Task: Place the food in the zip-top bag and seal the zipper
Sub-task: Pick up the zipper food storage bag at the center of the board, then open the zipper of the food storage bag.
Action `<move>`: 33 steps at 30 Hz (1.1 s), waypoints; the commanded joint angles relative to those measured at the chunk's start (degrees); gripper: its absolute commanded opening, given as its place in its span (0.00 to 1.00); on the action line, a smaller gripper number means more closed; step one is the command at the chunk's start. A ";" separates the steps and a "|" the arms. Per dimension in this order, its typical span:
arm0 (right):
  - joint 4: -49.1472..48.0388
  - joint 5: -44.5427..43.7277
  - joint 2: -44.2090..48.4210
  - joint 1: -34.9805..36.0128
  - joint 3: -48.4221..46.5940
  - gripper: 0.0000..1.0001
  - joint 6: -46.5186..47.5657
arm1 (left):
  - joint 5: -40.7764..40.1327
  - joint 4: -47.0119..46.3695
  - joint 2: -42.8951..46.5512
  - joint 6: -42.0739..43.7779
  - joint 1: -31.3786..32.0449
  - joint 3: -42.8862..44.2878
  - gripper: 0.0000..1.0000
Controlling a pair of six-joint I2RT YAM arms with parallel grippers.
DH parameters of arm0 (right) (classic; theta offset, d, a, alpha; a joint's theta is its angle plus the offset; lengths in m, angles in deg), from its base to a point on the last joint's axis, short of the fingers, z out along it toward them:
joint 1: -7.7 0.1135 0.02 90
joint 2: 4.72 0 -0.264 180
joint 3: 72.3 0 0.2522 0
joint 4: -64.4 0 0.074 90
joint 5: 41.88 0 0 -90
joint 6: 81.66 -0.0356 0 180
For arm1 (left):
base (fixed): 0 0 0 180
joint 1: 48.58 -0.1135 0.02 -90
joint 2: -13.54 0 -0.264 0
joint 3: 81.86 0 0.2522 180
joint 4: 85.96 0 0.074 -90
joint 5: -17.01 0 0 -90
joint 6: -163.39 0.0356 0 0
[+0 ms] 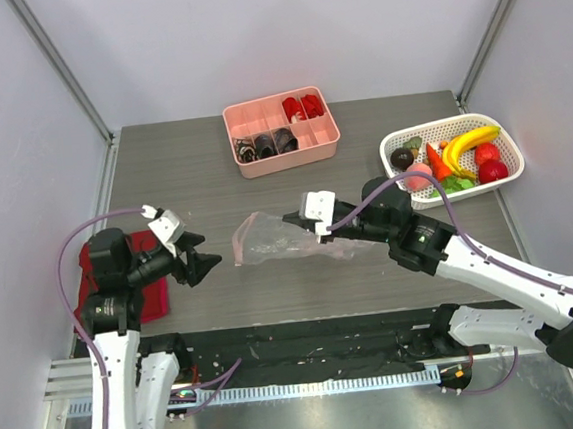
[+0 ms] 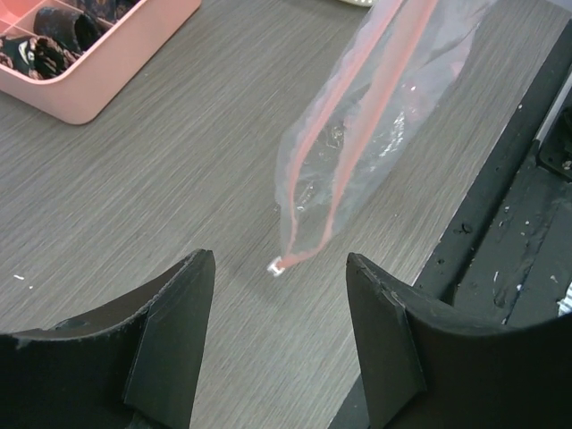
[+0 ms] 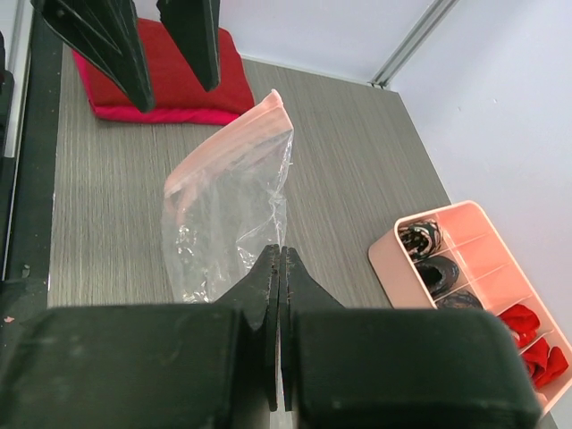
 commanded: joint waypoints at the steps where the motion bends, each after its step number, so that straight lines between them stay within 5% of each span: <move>1: -1.49 2.09 -0.59 -0.02 -3.68 0.01 -0.89 | -1.47 -8.65 -0.47 -1.26 1.57 -1.66 0.63; 18: -1.40 5.08 -2.70 0.15 -7.46 0.01 -2.91 | -9.47 -21.40 -4.95 -4.78 13.96 -5.71 0.62; 21: -1.40 5.26 -2.35 0.06 -7.28 0.01 -2.73 | -9.83 -24.39 -6.53 -7.67 13.96 -5.54 0.52; 26: -3.06 3.33 -3.40 0.06 -7.11 0.01 -1.77 | -4.03 -23.35 -6.02 -13.55 13.96 -1.77 0.04; 29: -7.45 -1.23 -6.21 0.15 -7.02 0.01 -1.94 | -6.12 -17.74 -2.86 -18.31 13.96 3.50 0.00; 33: -10.01 -5.46 -11.48 0.06 -13.32 0.63 -7.73 | -16.57 -3.43 -1.00 -20.25 14.05 12.38 0.00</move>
